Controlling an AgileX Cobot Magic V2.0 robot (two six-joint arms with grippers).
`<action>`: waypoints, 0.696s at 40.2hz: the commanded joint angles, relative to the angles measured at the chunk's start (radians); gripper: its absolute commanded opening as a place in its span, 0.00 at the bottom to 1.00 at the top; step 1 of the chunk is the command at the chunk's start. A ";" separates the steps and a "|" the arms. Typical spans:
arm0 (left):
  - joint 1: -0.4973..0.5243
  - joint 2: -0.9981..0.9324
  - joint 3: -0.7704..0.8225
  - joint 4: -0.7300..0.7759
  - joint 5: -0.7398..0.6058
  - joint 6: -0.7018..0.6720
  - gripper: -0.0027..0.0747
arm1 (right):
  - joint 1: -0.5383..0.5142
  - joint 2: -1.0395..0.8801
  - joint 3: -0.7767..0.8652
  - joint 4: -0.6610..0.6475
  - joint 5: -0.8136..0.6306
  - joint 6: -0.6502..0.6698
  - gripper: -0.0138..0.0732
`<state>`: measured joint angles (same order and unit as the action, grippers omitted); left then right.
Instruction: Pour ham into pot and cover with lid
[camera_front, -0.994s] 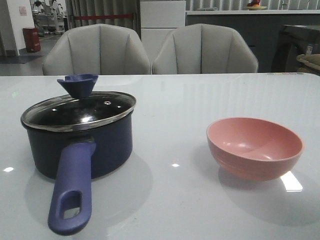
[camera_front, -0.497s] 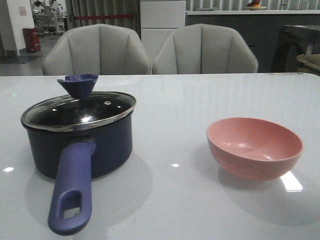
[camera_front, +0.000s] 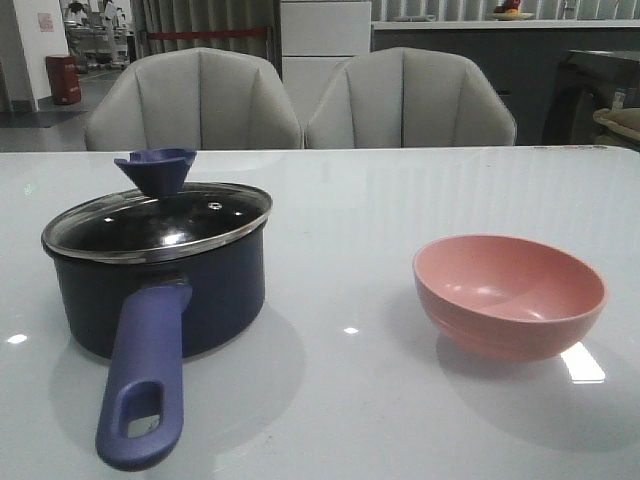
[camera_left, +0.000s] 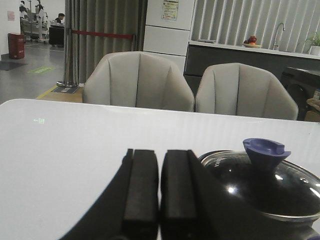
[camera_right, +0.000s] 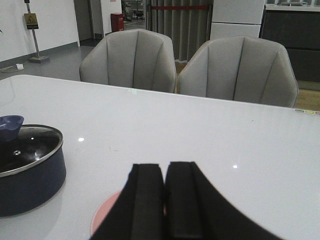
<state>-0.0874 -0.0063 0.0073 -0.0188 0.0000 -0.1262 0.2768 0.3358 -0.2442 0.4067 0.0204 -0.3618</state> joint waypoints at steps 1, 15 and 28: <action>0.001 -0.021 0.030 -0.002 -0.076 -0.012 0.18 | 0.001 0.004 -0.023 0.002 -0.076 -0.008 0.33; 0.001 -0.021 0.030 -0.002 -0.076 -0.012 0.18 | -0.162 -0.147 0.112 -0.334 -0.081 0.253 0.33; 0.001 -0.021 0.030 -0.002 -0.076 -0.012 0.18 | -0.230 -0.365 0.280 -0.424 -0.071 0.396 0.33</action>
<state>-0.0874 -0.0063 0.0073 -0.0188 0.0000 -0.1262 0.0505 -0.0042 0.0250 0.0082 0.0223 0.0210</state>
